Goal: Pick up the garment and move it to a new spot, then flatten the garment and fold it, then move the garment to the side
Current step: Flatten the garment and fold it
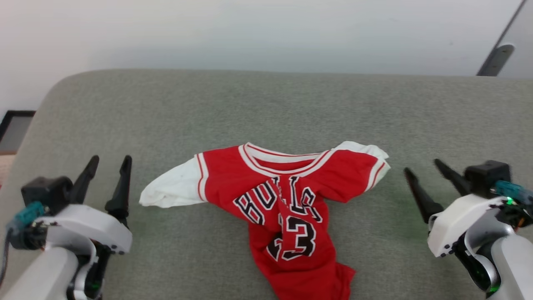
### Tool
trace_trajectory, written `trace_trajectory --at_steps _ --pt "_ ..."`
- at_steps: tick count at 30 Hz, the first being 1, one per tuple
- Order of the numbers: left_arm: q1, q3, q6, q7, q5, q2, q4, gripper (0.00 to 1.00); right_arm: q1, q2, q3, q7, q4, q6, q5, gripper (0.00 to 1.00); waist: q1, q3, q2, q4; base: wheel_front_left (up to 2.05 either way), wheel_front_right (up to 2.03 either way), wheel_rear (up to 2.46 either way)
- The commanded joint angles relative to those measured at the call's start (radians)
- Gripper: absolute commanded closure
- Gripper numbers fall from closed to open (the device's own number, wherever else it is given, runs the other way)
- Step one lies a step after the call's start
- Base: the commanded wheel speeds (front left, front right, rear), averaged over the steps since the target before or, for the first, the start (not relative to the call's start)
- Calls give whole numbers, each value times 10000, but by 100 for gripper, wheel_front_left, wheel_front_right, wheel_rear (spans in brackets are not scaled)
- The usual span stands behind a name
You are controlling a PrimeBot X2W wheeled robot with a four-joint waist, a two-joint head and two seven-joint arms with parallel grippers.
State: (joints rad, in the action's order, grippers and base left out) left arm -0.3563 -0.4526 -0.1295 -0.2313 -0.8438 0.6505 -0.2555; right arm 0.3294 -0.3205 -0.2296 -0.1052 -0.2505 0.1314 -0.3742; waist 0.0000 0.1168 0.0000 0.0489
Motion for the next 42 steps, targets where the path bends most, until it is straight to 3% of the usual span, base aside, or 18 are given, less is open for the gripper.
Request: trace_trajectory --at_steps 1,6,14,25,26,28,36,42 --pt "206 72 -85 -107 49 -94 70 0 170 -105 -234 -42 -69 -15 -192 0 0 93 0 210 0 0 0" --pt "658 474 -109 -311 184 -540 349 0 820 -527 -1094 -282 -669 -15 -684 0 0 285 0 565 0 0 0" --pt "960 1213 345 -339 598 -1317 524 0 2128 -1007 -2387 -681 -1829 -15 -1344 0 0 722 0 1100 0 0 0" --pt "875 2011 1025 -343 1338 -2169 228 0 3221 -1100 -3588 -1168 -3656 -15 -2130 0 0 1056 0 1459 0 0 0" --pt "859 2071 1064 -342 1392 -2214 191 0 3276 -1088 -3691 -1192 -3780 -15 -2202 27 0 1077 0 1465 0 0 0" --pt "824 2213 1163 -344 1488 -2294 108 0 3404 -1116 -3918 -1226 -3962 -15 -2332 100 0 1118 0 1463 0 0 0" --pt "812 2629 1478 -345 1800 -2519 -120 0 3764 -1332 -4432 -982 -3956 -15 -2943 100 0 1126 0 1346 0 0 0" --pt "896 2938 1675 -343 2015 -2639 -290 0 3719 -1476 -4513 -1165 -3274 -15 -3789 100 0 1015 0 1171 0 0 0"
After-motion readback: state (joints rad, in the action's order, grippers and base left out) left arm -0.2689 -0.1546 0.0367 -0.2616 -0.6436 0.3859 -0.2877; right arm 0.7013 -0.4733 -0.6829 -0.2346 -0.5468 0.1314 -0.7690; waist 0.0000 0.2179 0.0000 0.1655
